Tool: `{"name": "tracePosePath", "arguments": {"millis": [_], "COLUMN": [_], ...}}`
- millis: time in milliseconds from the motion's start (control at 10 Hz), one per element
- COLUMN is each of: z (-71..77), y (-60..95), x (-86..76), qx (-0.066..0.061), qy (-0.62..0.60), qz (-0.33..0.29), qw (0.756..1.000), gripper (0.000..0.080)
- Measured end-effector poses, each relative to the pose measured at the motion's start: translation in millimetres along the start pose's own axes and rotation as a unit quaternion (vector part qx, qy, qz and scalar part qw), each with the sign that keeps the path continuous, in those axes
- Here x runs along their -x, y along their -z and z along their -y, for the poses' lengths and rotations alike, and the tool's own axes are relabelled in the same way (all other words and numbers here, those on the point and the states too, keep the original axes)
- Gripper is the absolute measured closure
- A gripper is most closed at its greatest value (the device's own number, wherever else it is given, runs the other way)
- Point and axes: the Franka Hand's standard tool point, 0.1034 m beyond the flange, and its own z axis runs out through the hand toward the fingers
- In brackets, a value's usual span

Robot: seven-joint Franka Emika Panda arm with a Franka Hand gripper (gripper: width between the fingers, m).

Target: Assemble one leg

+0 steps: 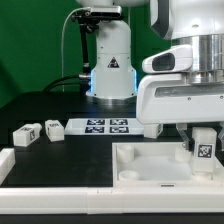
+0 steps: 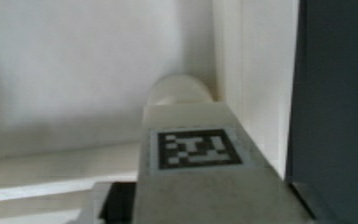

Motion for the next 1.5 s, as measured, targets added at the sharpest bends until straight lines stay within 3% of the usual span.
{"name": "tracePosePath", "arguments": {"millis": [200,500,700,1100,1300,1400,1500], "z": [-0.4,-0.1,-0.3,2.3,2.1,2.9,3.9], "y": [0.1,0.9,-2.5,-4.0,-4.3,-4.4,-4.6], "x": [-0.1,2.3,3.7,-0.1,0.0,0.4,1.0], "qx": [-0.001,0.001,0.001,-0.01,-0.01,-0.011,-0.011], "qy": [-0.019,-0.251,-0.401,-0.585,-0.56,-0.561,-0.541], "qz": [0.0,0.002,0.005,0.01,0.01,0.011,0.011], "qw": [1.0,0.968,0.916,0.811,0.828,0.828,0.841], "gripper": [0.0505,0.0505,0.0505,0.0505,0.0505,0.028,0.028]}}
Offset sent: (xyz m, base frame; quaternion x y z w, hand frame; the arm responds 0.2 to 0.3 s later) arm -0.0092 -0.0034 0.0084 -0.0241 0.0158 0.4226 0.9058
